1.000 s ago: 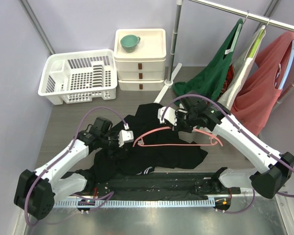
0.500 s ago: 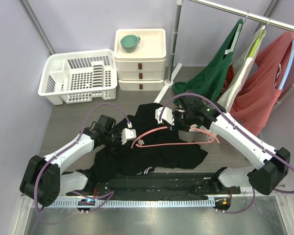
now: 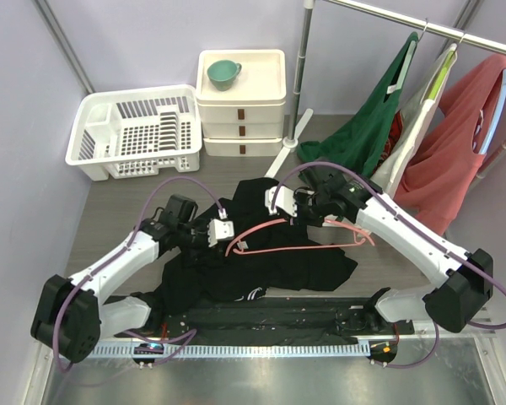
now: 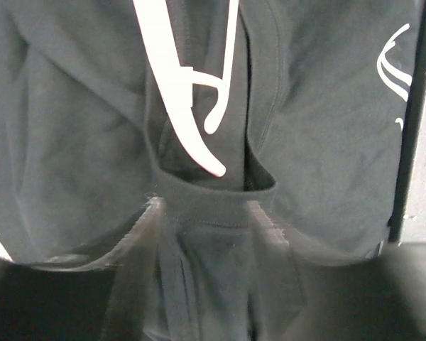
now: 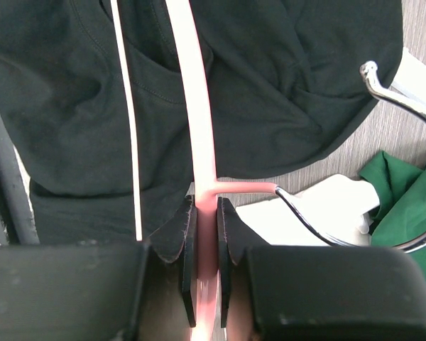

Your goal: Place the t-shirt on the hanger

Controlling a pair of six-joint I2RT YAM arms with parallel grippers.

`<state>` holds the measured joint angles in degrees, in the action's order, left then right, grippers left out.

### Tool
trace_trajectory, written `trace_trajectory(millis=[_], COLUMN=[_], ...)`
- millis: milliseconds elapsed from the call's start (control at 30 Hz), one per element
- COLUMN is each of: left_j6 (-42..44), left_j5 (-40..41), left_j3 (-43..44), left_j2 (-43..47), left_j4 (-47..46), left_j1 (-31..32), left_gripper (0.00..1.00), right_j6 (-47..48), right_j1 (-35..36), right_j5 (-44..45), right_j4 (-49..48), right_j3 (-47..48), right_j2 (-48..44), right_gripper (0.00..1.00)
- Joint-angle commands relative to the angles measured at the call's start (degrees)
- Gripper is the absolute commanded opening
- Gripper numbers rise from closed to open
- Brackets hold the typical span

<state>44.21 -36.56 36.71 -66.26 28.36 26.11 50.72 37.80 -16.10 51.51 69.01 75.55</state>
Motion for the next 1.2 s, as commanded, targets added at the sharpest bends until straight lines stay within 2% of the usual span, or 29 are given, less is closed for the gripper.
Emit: trace_trajectory(millis=[0,200,333,433,600,633,700,733,933,1067,1100,1167], left_j6=[0.62,2.46,3.87,4.48,5.19,5.88,7.29,7.82,8.97,8.53,8.18,8.09], left_j5=[0.96,-0.35,-1.23,-2.11,-4.84,-5.62,-6.51,-7.21,-8.44,-8.36,-8.1,-7.22], left_j3=[1.96,2.75,3.72,5.21,7.94,8.29,8.82,9.25,9.61,9.52,9.43,8.82], left_j2=[1.84,-1.24,-4.92,-7.03,-10.29,-10.29,-10.12,-10.03,-8.98,-7.92,-7.83,-7.66], left_j4=[0.12,-0.15,-0.06,0.82,3.71,4.07,6.86,7.75,11.8,12.07,11.64,10.93], left_j1=[-0.71,-2.11,-2.29,-2.64,-4.05,-4.13,-4.22,-4.14,-4.14,-4.14,-4.22,-4.14], left_gripper=[0.6,0.75,0.74,0.69,0.53,0.45,0.36,0.28,0.0,0.01,0.18,0.41], right_j6=[-0.62,-1.5,-1.5,-1.5,-1.68,-1.76,-1.68,-1.76,-1.24,-1.41,-1.67,-2.11], right_j1=[0.17,0.17,0.08,0.17,0.08,0.17,0.08,-0.01,-1.06,-1.15,-1.15,-1.15], right_j5=[-0.69,-2.53,-3.41,-4.2,-4.91,-4.91,-4.38,-4.21,-3.24,-3.59,-3.76,-4.29], right_j4=[-4.57,-5.98,-6.5,-7.29,-8.7,-8.96,-9.05,-9.32,-9.41,-10.11,-10.54,-10.9], right_j3=[-0.19,-0.28,-0.63,-1.25,-2.74,-3.09,-3.62,-3.97,-6.34,-6.79,-6.7,-6.44], right_j2=[0.12,0.92,0.74,0.48,-0.66,-0.93,-1.72,-1.98,-4.36,-4.45,-4.18,-3.83], right_gripper=[0.01,0.01,0.01,0.01,0.01,0.01,0.01,0.01,0.01,0.01,0.01,0.01])
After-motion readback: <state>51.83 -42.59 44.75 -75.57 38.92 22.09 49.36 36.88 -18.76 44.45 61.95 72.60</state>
